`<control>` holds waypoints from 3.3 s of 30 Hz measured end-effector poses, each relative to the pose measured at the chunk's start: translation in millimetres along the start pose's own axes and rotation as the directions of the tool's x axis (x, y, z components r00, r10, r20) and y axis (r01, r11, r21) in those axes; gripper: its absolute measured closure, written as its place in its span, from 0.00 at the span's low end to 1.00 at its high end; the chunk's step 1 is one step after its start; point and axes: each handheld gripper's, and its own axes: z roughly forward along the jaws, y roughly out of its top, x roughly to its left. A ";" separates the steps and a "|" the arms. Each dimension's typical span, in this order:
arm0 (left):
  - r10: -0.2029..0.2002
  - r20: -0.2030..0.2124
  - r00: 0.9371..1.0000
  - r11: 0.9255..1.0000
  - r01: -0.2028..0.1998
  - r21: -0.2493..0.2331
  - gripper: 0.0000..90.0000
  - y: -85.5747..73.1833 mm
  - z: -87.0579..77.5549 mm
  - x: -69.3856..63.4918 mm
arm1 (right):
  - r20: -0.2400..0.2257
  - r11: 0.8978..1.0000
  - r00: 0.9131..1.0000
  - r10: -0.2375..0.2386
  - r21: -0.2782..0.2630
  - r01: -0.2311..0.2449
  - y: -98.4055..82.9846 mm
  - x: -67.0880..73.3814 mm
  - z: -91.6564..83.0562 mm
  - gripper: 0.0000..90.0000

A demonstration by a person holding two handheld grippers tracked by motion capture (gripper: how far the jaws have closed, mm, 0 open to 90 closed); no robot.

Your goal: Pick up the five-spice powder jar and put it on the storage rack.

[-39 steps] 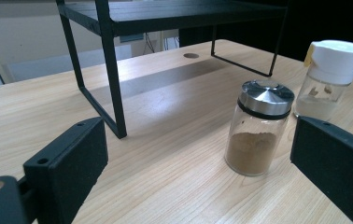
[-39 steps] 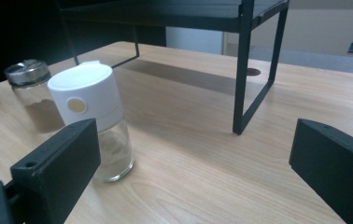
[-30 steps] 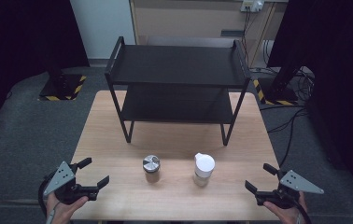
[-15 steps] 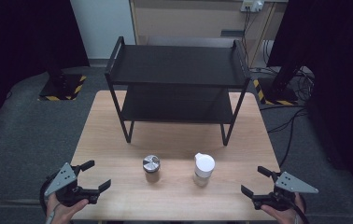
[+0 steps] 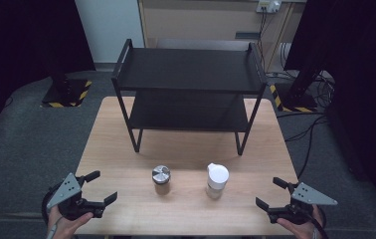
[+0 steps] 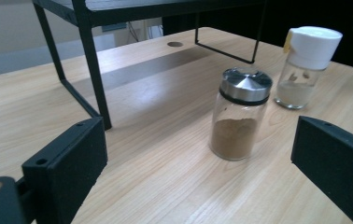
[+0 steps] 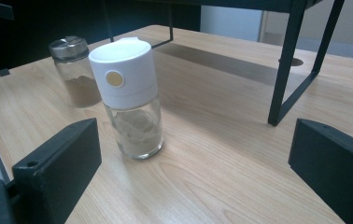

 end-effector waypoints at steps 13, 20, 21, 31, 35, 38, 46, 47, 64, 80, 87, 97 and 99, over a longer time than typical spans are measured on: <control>0.035 0.097 0.995 0.998 -0.040 0.051 0.03 70.0 -6.3 15.9 | -0.013 1.000 1.000 -0.013 -0.001 0.013 3.6 -0.2 5.1 0.03; 0.036 0.144 0.989 0.996 -0.047 0.074 0.03 105.4 9.6 26.5 | -0.016 1.000 1.000 -0.013 -0.003 0.013 4.2 0.8 5.9 0.04; 0.042 0.149 0.988 0.995 -0.054 0.082 0.03 109.6 12.5 26.7 | -0.014 1.000 1.000 -0.013 -0.003 0.013 4.2 0.8 5.8 0.04; 0.114 0.245 0.963 0.968 -0.163 0.190 0.03 152.3 63.8 23.2 | -0.014 1.000 1.000 -0.010 -0.006 0.010 3.4 0.1 5.1 0.04; 0.125 0.284 0.951 0.956 -0.192 0.223 0.03 163.8 85.6 18.6 | -0.014 1.000 1.000 -0.010 -0.006 0.010 3.2 -0.2 4.9 0.04; 0.130 0.302 0.944 0.948 -0.208 0.242 0.03 169.6 98.8 15.4 | -0.017 1.000 1.000 -0.008 -0.005 0.008 3.1 -0.5 5.2 0.04; 0.151 0.322 0.934 0.904 -0.262 0.337 0.04 174.5 132.6 6.6 | -0.017 1.000 1.000 -0.010 -0.007 0.010 3.0 -0.6 5.2 0.04; 0.155 0.323 0.934 0.895 -0.271 0.355 0.04 174.5 138.0 4.3 | -0.017 1.000 1.000 -0.010 -0.007 0.010 2.9 -0.7 5.3 0.04; 0.113 0.355 0.928 0.847 -0.277 0.454 0.11 145.2 185.8 3.6 | -0.012 1.000 1.000 -0.003 0.000 0.003 2.6 -1.2 5.8 0.04; 0.131 0.366 0.921 0.835 -0.301 0.460 0.34 129.9 198.0 3.3 | -0.001 1.000 1.000 0.012 -0.004 -0.012 1.5 -1.0 4.8 0.05; 0.144 0.361 0.921 0.840 -0.307 0.448 0.37 129.5 196.2 2.0 | -0.001 1.000 1.000 0.013 0.002 -0.013 1.7 -1.1 5.4 0.05; 0.144 0.368 0.918 0.832 -0.314 0.458 0.38 133.5 199.1 2.4 | 0.001 1.000 1.000 0.016 -0.001 -0.016 1.5 -0.8 5.2 0.05; 0.141 0.371 0.918 0.828 -0.314 0.464 0.38 135.4 200.0 2.6 | 0.002 1.000 1.000 0.014 -0.002 -0.014 1.6 -0.7 5.1 0.05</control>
